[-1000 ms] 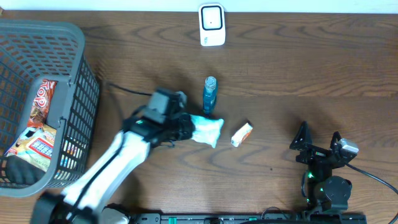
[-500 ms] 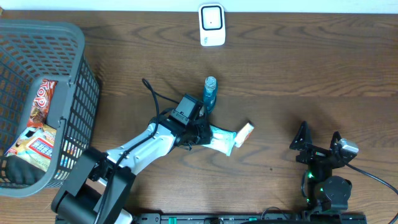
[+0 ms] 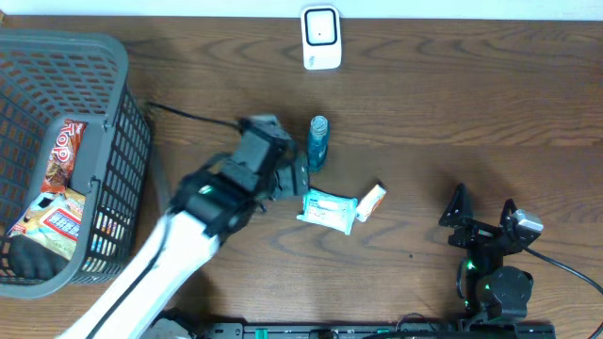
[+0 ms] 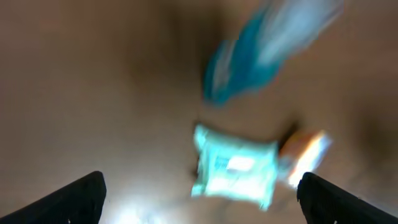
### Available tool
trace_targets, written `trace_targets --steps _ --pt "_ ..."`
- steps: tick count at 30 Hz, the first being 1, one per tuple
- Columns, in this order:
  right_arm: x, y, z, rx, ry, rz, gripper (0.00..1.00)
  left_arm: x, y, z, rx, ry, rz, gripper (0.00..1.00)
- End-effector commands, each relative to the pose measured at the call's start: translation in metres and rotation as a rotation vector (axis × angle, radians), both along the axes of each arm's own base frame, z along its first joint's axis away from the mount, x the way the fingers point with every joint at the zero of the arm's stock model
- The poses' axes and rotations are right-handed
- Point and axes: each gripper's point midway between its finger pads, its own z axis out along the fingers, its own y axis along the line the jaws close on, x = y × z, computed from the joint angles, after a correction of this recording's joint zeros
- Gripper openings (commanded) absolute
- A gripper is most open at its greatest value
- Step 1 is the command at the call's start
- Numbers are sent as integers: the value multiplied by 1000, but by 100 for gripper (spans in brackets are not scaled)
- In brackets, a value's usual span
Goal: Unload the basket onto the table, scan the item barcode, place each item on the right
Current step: 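Carry the wipes pack to the scanner and lay it on the table, then reach into the basket and grasp the yellow snack bag with the left gripper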
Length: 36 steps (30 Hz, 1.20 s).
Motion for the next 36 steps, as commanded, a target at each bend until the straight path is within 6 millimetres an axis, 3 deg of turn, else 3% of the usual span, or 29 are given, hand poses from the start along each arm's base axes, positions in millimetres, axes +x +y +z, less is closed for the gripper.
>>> trace_targets --steps 1,4,6,10,14,19,25,28,36 --pt "0 -3 -1 13 -2 -13 99 19 51 103 69 -334 176 98" --pt "0 -3 -1 13 -2 -12 99 16 97 162 77 -493 343 98" --pt "0 -3 -1 13 -2 -12 99 11 136 187 113 -563 488 98" --pt "0 -3 -1 13 -2 -12 99 -6 215 198 239 -571 762 98" --pt "0 -3 -1 13 -2 -12 99 -34 289 163 301 -401 1060 98" --pt "0 -3 -1 13 -2 -12 99 -56 342 112 236 -152 1247 98" --pt "0 -3 -1 13 -2 -12 99 -56 379 63 62 38 1340 98" --pt "0 -3 -1 13 -2 -12 99 -62 393 22 16 216 1380 98" --pt "0 -3 -1 13 -2 -12 99 -80 406 -55 6 547 1417 98"
